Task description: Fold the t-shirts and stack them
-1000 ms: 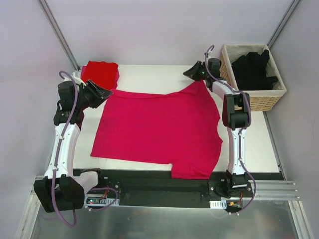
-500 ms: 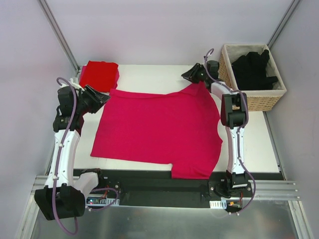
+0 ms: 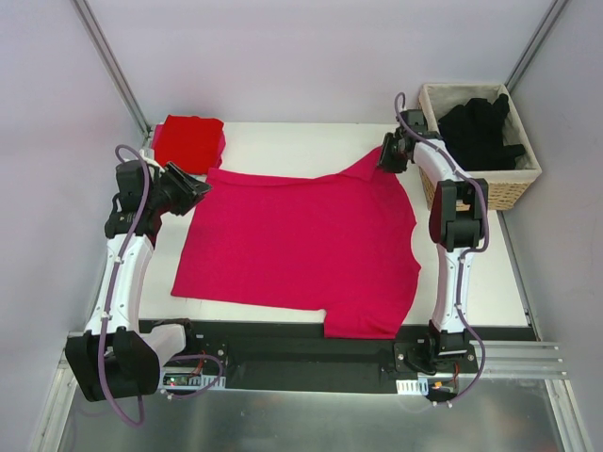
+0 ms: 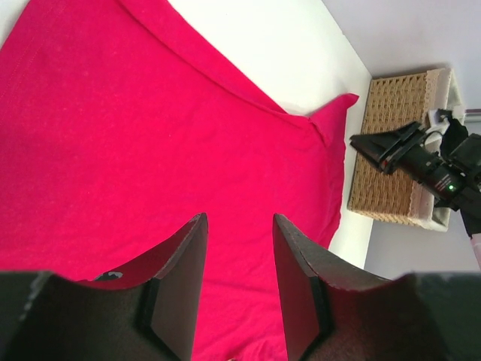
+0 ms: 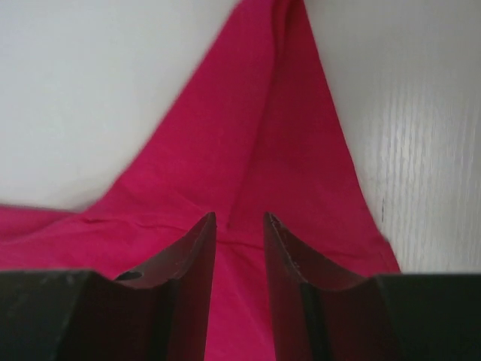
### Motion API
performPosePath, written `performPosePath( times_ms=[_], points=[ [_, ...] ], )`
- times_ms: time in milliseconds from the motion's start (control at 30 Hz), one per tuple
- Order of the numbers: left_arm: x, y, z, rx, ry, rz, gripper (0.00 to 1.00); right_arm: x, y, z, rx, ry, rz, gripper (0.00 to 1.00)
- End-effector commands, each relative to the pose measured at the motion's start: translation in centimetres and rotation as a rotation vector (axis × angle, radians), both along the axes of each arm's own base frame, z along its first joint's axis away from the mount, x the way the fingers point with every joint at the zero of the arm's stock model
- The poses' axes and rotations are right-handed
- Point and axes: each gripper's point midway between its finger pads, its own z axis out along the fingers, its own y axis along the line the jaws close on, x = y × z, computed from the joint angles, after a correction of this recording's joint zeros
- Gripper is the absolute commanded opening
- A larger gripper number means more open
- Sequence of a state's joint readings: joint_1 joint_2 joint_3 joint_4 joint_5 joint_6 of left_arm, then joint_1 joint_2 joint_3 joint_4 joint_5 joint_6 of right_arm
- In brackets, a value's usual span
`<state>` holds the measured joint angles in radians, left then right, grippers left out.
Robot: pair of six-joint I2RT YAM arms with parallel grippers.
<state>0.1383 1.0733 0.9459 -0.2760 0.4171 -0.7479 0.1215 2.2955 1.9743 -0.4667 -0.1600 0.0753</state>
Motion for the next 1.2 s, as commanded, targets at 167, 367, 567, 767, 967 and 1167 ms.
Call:
performPosePath(
  times_ms=[167, 367, 567, 767, 967, 1167],
  points=[
    [0.4, -0.6, 2.3, 0.010, -0.069, -0.053, 0.40, -4.5, 0.6, -2.8, -0.056, 0.160, 0.065, 0.37],
    [0.1, -0.6, 2.2, 0.015, -0.072, -0.054, 0.40, -3.9, 2.3, -2.7, -0.012, 0.145, 0.094, 0.37],
    [0.1, -0.6, 2.2, 0.017, -0.074, -0.052, 0.40, -3.1, 3.0, -2.3, -0.003, 0.123, 0.108, 0.37],
    [0.4, -0.5, 2.4, 0.016, -0.073, -0.049, 0.40, -2.7, 3.0, -2.8, -0.007, 0.123, 0.102, 0.37],
    [0.5, -0.5, 2.2, 0.013, -0.067, -0.052, 0.40, -1.1, 2.8, -2.4, -0.026, 0.070, 0.086, 0.36],
    [0.8, -0.6, 2.0, 0.009, -0.056, -0.061, 0.40, 0.4, 3.3, -1.9, -0.006, 0.036, 0.090, 0.35]
  ],
)
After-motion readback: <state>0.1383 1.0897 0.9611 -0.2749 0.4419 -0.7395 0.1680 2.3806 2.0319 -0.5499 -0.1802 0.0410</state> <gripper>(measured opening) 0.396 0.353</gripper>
